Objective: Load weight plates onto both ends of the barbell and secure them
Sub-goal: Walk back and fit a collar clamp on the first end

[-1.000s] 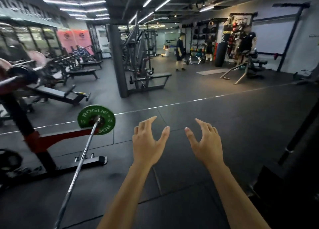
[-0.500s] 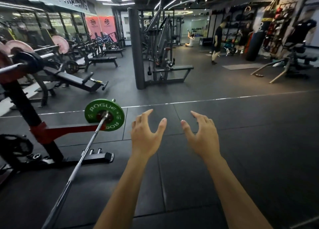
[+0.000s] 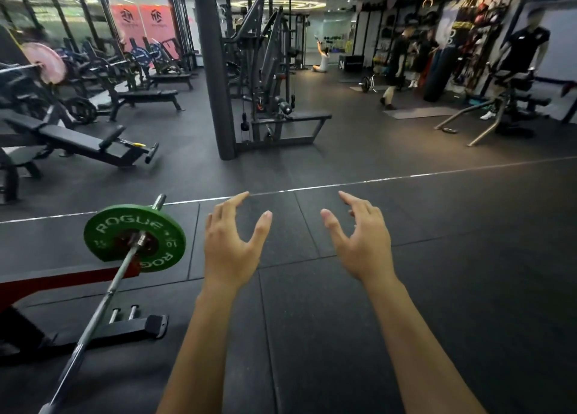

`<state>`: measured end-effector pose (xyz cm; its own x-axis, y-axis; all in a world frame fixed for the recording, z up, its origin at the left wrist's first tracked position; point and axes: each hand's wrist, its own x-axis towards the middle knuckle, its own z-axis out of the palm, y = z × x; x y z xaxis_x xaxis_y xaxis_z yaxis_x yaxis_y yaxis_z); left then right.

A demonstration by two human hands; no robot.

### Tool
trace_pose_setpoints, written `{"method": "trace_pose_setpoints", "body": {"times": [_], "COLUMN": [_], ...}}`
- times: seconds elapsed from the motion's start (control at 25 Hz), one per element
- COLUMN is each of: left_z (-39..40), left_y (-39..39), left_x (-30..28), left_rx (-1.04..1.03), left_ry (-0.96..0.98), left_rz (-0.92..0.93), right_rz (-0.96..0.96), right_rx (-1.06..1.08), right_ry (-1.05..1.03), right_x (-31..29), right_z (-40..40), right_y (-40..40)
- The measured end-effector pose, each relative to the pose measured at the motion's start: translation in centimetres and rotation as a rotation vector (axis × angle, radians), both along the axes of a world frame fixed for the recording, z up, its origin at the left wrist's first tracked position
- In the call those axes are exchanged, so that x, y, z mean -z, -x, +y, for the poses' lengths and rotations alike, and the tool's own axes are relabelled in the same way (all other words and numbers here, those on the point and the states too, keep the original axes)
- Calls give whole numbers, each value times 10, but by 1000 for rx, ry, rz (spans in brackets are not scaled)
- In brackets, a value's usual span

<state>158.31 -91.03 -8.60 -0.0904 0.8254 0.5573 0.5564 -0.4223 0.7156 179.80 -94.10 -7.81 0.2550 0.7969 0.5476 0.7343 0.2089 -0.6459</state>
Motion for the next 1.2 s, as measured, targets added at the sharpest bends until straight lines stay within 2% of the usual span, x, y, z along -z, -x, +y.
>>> {"method": "trace_pose_setpoints", "body": {"times": [0.16, 0.44, 0.56, 0.72, 0.84, 1.0, 1.2], "left_z": [89, 252, 305, 397, 471, 590, 696], "left_y": [-35, -42, -22, 8, 28, 72, 118], "left_x": [5, -25, -19, -1, 5, -12, -6], "left_rx": [2, -185, -260, -345, -343, -365, -376], "left_ry": [4, -31, -5, 10, 6, 13, 37], "left_rz": [3, -27, 1, 15, 44, 49, 64], "right_rz": [38, 82, 78, 21, -47, -163, -186], "right_rx": [-54, -266, -351, -358, -339, -343, -349], "right_ry": [-23, 2, 16, -9, 1, 2, 2], "right_x": [10, -12, -12, 4, 8, -17, -16], "right_z": [104, 304, 378, 476, 548, 661, 774], "right_y": [-25, -32, -11, 19, 46, 99, 153]}}
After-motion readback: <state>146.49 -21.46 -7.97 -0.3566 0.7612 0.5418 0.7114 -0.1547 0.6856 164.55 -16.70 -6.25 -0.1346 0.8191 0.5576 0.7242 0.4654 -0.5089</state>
